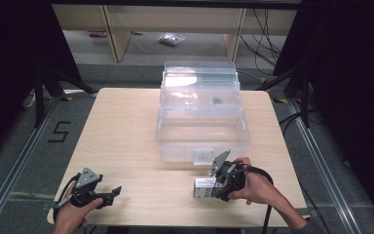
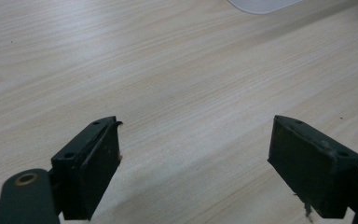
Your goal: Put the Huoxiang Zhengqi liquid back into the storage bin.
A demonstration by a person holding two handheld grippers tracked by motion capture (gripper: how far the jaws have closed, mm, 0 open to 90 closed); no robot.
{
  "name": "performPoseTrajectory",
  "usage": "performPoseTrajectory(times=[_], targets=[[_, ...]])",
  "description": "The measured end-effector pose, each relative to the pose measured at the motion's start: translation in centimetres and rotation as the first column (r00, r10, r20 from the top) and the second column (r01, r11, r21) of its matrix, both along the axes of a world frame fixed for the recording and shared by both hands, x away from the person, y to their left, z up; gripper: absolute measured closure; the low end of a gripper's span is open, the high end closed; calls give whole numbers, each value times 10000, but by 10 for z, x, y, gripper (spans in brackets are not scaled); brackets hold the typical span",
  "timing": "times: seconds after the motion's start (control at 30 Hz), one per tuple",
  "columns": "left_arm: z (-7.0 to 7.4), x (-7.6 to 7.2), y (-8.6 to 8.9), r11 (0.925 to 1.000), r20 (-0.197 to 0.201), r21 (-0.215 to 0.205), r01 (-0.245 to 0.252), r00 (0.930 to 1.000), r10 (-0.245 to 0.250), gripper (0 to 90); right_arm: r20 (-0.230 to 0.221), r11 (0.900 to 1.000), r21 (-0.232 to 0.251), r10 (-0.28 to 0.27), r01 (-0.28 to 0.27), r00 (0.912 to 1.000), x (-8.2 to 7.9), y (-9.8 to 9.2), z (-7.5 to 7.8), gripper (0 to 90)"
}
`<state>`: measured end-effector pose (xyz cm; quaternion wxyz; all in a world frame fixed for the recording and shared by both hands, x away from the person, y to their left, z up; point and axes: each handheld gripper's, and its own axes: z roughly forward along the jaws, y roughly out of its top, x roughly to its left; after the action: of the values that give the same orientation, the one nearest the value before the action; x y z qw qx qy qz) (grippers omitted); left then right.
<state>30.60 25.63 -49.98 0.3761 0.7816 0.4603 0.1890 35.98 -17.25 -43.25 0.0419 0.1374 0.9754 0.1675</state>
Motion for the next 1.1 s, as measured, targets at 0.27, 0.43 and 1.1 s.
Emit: performPoseTrajectory(times=[0.27, 0.43, 1.1], targets=[[0, 0, 0, 10000, -16, 16, 0, 10000, 0, 158, -318, 9986, -417, 315, -329, 9990, 3, 5, -5, 444], [1, 0, 1, 10000, -46, 16, -21, 10000, 21, 158, -452, 9961, -681, 540, -570, 9975, 4, 7, -5, 549], [1, 0, 1, 9999, -2, -25, -108, 9999, 108, 159, -228, 9802, -1463, 1317, -1337, 9910, 7, 9, 14, 648]])
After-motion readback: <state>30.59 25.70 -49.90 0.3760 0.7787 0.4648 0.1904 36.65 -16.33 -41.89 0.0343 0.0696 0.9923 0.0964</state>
